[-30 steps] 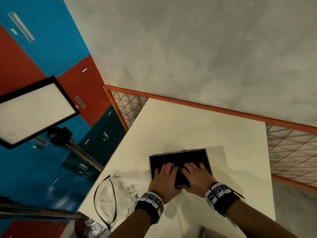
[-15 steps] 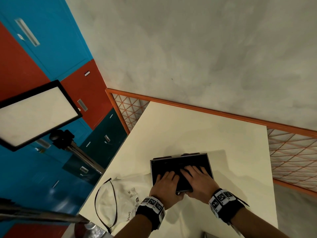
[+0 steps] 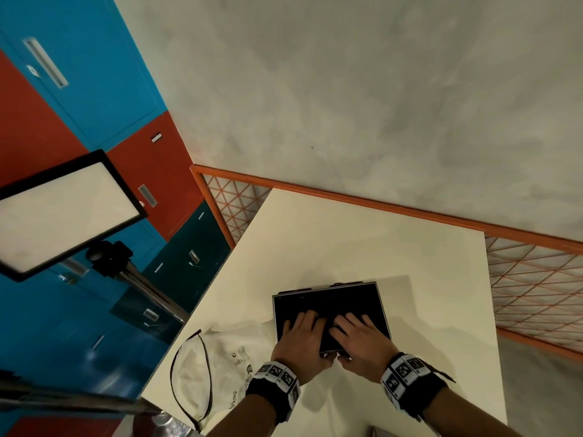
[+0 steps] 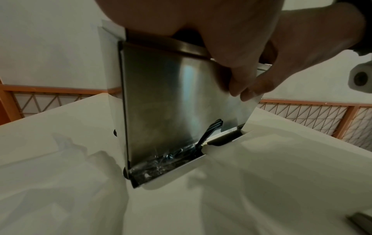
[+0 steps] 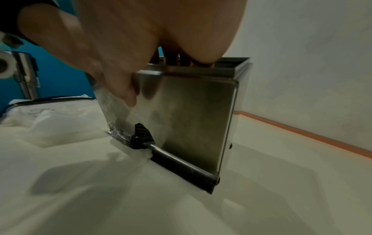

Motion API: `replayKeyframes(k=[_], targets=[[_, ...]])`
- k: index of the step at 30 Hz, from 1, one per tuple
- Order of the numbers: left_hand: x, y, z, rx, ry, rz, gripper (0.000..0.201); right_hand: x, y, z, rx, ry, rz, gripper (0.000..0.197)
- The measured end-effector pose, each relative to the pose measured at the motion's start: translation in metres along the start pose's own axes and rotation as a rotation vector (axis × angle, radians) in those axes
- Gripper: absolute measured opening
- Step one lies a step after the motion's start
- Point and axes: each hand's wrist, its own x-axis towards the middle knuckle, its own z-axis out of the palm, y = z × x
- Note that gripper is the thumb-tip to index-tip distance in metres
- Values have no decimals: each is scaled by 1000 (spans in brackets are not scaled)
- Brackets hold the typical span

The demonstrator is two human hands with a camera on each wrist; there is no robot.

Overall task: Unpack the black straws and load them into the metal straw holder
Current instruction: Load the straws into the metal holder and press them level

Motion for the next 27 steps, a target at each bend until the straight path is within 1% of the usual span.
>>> replayKeyframes(k=[2,5,8,13,19,22,24,25,27], targets=[[-1,-1,1,-24,10,1,66,2,1,4,2,-6,20,49],[-2,-2,-2,-82,28,13,49,5,2,5,7,-13,46,48],[-5,-1,-5,-166,-9,16,40,8,3,3,27,-3,58,47],[-9,1,-2,-218,-30,-5,41,5,5,1,111,8,34,60],[-6,2,1,-170,-54,-40,50,-2,8,-8,125,46,18,61],[-3,0,5,-142,-62,-44,57,-5,5,-14,123,91,21,56],[-2,0,4,-134,-59,-42,54,-6,-1,-18,121,94,17,48],[-2,0,4,-135,-57,-42,51,-7,-4,-17,125,75,9,44],[-2,0,3,-147,-56,-44,48,-7,-10,-13,151,-9,-15,39]])
